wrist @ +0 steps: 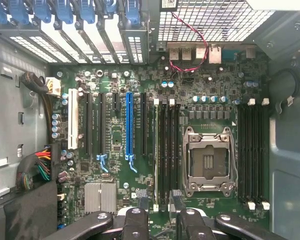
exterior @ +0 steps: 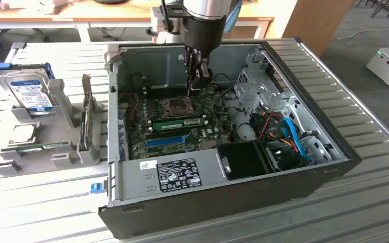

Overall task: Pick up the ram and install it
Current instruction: 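Press down the ram until it locks into place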

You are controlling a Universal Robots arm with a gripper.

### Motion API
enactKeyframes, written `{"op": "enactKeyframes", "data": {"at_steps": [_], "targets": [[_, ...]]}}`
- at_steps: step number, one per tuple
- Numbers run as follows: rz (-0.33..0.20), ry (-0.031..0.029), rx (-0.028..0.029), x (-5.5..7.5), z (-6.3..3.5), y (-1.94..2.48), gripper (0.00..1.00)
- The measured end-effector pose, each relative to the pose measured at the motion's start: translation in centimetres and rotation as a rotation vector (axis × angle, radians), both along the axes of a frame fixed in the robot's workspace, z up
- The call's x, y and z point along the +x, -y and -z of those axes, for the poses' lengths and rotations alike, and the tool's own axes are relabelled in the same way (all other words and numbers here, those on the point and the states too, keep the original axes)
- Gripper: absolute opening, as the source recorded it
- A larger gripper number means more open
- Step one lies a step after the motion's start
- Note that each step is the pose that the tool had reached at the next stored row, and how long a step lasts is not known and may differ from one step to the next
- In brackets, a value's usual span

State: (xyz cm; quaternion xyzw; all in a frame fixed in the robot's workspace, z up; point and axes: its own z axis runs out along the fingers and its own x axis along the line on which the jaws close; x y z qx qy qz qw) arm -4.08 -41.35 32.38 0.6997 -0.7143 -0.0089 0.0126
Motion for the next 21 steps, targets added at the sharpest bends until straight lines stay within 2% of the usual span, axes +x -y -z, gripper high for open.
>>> {"op": "enactKeyframes", "data": {"at_steps": [7, 8, 9, 10, 11, 12, 21], "targets": [[0.0, 0.0, 0.0, 0.0, 0.0, 0.0, 0.29], [0.0, 0.0, -0.0001, 0.0, 0.0, 0.0, 0.23], [0.0, 0.0, 0.0, 0.0, 0.0, 0.0, 0.23], [0.0, 0.0, -0.0001, 0.0, 0.0, 0.0, 0.17], [0.0, 0.0, 0.0, 0.0, 0.0, 0.0, 0.17], [0.0, 0.0, 0.0, 0.0, 0.0, 0.0, 0.11], [0.0, 0.0, 0.0, 0.0, 0.0, 0.0, 0.11]]}}
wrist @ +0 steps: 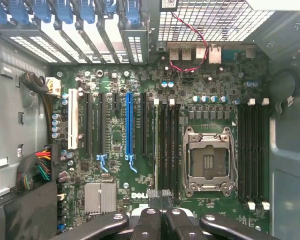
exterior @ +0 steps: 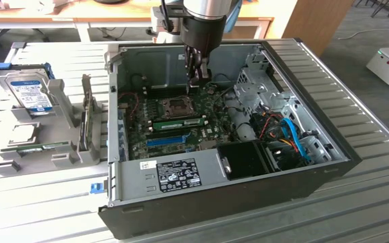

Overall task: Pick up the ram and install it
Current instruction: 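Press down the ram until it locks into place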

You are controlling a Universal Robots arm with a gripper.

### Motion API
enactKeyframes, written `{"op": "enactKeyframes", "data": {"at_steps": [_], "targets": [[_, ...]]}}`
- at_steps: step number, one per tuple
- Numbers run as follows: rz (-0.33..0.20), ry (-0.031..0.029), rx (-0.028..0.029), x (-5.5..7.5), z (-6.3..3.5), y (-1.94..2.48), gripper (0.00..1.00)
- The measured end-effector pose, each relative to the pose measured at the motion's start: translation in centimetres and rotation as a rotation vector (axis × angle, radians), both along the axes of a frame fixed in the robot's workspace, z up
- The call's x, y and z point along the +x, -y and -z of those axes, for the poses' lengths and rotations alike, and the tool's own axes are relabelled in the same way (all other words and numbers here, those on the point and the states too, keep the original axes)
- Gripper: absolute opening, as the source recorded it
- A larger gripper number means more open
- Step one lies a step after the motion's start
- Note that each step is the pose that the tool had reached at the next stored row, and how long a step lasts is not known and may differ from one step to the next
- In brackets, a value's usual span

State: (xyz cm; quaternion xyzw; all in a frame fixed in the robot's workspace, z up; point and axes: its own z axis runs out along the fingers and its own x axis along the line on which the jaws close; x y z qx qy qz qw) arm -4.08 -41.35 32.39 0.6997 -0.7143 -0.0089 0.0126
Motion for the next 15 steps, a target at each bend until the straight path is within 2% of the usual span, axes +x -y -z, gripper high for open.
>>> {"op": "enactKeyframes", "data": {"at_steps": [15], "targets": [[0.0, -0.0003, 0.0, 1.3, 0.0, 0.0, 0.11]]}}
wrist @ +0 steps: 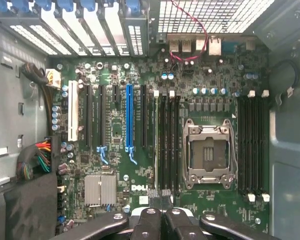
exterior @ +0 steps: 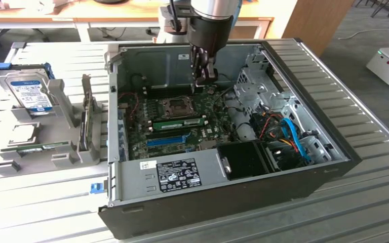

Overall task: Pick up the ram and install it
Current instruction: 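Press down the ram until it locks into place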

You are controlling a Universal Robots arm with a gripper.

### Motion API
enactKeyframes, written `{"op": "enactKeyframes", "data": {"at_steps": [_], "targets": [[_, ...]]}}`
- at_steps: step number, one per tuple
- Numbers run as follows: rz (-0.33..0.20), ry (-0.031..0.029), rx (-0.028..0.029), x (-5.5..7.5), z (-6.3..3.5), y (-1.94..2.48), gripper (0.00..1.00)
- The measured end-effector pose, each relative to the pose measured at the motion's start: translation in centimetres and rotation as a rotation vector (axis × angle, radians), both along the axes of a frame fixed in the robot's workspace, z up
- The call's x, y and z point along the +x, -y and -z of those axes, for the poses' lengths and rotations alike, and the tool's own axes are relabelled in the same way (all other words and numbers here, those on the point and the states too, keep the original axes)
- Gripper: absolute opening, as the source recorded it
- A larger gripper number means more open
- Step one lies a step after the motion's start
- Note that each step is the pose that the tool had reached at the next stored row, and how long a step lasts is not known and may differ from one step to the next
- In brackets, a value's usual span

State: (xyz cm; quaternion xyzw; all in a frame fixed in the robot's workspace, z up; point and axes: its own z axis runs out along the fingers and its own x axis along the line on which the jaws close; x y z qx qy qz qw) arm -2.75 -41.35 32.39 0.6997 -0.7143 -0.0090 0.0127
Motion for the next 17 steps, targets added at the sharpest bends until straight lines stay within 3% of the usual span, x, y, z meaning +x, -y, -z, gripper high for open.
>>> {"op": "enactKeyframes", "data": {"at_steps": [17], "targets": [[0.0, -0.0034, -0.0001, 2.5, 0.0, 0.0, 0.11]]}}
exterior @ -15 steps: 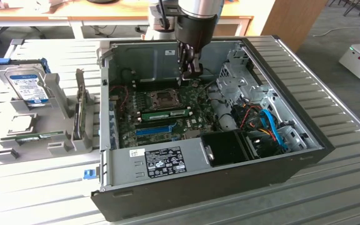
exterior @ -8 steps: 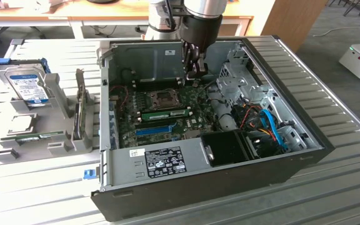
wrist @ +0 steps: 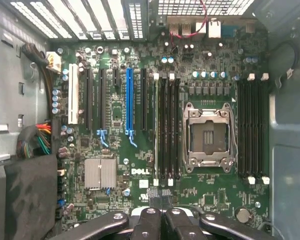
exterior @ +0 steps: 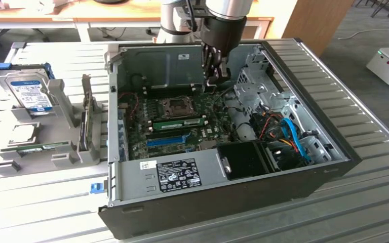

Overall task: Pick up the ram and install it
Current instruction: 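Press down the ram until it locks into place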

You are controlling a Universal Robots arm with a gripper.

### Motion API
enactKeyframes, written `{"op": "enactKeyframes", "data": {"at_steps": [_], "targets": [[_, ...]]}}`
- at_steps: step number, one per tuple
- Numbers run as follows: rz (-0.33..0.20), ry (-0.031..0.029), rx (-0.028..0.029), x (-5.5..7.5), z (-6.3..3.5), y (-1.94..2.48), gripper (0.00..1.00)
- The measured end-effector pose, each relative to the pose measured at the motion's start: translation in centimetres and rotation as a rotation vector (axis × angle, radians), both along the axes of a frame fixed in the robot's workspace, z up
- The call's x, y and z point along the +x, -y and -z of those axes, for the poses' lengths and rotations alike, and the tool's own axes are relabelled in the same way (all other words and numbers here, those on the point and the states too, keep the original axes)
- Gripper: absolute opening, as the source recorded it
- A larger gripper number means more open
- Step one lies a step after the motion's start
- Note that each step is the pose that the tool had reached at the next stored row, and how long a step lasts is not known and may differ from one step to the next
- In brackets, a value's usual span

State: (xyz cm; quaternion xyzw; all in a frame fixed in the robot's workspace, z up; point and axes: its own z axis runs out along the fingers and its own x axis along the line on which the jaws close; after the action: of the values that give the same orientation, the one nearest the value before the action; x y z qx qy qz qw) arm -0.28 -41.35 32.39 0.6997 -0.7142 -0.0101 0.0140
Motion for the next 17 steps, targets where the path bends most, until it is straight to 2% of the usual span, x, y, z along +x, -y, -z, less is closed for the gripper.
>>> {"op": "enactKeyframes", "data": {"at_steps": [11, 17], "targets": [[0.0, -0.0001, 0.0001, 0.01, 0.17, 0.0, 0.11], [0.0, -0.0001, 0.0001, 0.01, 0.95, 0.0, 0.11]]}}
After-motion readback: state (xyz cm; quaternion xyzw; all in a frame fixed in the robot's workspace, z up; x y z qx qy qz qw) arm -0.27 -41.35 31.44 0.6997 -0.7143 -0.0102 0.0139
